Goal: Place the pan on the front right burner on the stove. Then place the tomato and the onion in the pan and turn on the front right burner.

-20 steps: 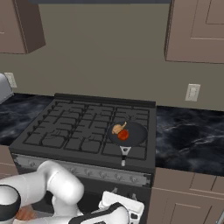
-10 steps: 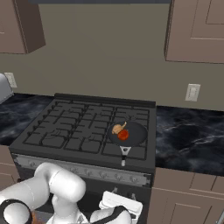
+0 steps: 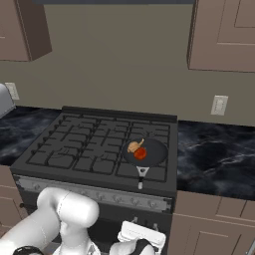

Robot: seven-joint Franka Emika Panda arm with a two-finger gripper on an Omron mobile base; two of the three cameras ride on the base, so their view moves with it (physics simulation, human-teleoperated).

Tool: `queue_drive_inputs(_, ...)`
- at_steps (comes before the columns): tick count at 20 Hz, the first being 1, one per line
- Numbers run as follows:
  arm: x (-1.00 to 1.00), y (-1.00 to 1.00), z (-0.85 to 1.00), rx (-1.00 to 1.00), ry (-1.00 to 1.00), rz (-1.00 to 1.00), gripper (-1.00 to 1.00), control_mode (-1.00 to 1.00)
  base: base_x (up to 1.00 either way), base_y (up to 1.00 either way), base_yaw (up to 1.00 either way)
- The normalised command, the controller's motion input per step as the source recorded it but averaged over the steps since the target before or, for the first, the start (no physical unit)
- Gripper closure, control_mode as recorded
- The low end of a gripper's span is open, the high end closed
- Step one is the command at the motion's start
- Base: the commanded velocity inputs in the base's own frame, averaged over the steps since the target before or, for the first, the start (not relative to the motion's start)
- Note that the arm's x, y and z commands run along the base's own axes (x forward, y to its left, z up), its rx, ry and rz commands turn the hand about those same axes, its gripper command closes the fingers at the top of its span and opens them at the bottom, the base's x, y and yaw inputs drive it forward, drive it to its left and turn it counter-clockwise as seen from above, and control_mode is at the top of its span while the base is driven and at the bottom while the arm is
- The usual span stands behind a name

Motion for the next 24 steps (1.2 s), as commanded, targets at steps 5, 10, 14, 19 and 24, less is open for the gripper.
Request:
queue_drive_inputs(5, 0.00, -0.22, 0.00, 0.00, -0.02, 0.00, -1.00, -1.00, 0.00, 0.00, 0.00)
queue_drive_inputs(10, 0.09, -0.01, 0.00, 0.00, 0.00, 0.00, -1.00, -1.00, 0.00, 0.00, 0.00)
queue_drive_inputs(14, 0.24, 0.00, 0.00, 0.00, 0.00, 0.00, -1.00, -1.00, 0.00, 0.00, 0.00)
queue_drive_inputs(19, 0.29, 0.00, -0.02, 0.00, 0.00, 0.00, -1.00, -1.00, 0.00, 0.00, 0.00)
queue_drive_inputs(24, 0.26, 0.00, -0.15, 0.00, -0.01, 0.00, -1.00, -1.00, 0.00, 0.00, 0.00)
